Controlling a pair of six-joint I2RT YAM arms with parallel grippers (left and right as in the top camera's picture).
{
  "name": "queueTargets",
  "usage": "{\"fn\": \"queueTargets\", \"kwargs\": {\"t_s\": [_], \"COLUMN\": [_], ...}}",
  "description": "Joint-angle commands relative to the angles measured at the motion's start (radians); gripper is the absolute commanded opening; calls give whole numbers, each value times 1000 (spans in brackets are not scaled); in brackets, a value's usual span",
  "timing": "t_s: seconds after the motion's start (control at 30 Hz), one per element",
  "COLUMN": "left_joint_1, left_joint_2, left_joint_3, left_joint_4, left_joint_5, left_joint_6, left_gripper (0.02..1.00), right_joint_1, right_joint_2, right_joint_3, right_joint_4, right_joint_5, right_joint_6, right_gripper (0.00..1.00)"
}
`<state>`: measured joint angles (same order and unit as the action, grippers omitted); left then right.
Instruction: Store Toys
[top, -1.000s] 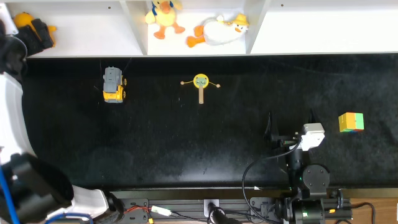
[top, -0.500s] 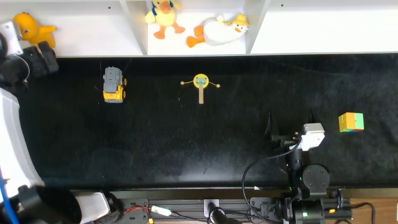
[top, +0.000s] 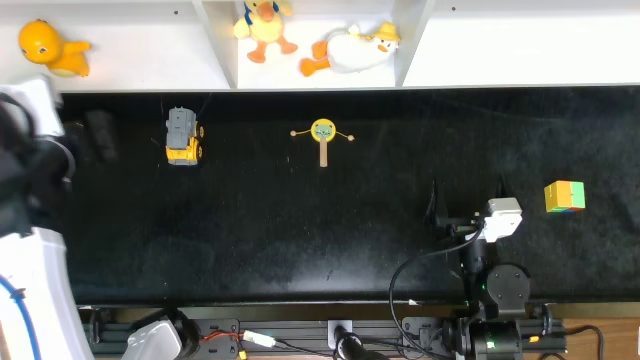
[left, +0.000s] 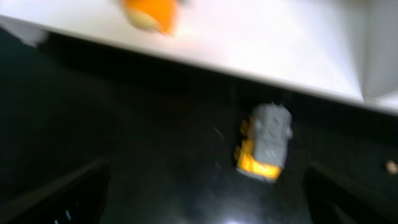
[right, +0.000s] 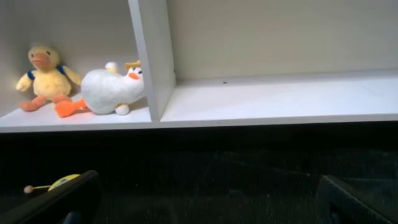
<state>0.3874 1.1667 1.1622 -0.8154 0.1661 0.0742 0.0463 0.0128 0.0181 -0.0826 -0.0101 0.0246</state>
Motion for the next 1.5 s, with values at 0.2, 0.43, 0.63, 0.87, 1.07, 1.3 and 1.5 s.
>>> {"fn": "queueTargets", "kwargs": {"t_s": [0.2,0.43,0.63,0.87,1.07,1.3,1.5], "left_joint_1": [-238,-306,-324,-324,-324,-324,-324], "left_joint_2": [80,248,359,419,478,527,557], "left_joint_3": [-124,-124,-124,-124,-124,-124,-124], "left_joint_4": [90,142,188,254,304,352,369], "left_joint_5": [-154,-150,-141,-139,-139,-146,-152], "left_joint_6": [-83,-102,-101,-100,-101,-101,-101], "left_gripper": [998,998,996,996,998,1000,844], "right_joint_1": [-1,-1,-1,-1,-1,-1,-1], "right_joint_2": [-8,-8,-8,-8,-8,-8,-8], "right_joint_3": [-13,-13,-13,-13,-13,-13,-13], "right_joint_4": [4,4,4,4,4,4,4], "right_joint_5": [10,11,11,10,10,10,10], "right_joint_6": [-5,-5,-5,-5,-5,-5,-5], "right_gripper": [996,996,993,996,996,996,996]}}
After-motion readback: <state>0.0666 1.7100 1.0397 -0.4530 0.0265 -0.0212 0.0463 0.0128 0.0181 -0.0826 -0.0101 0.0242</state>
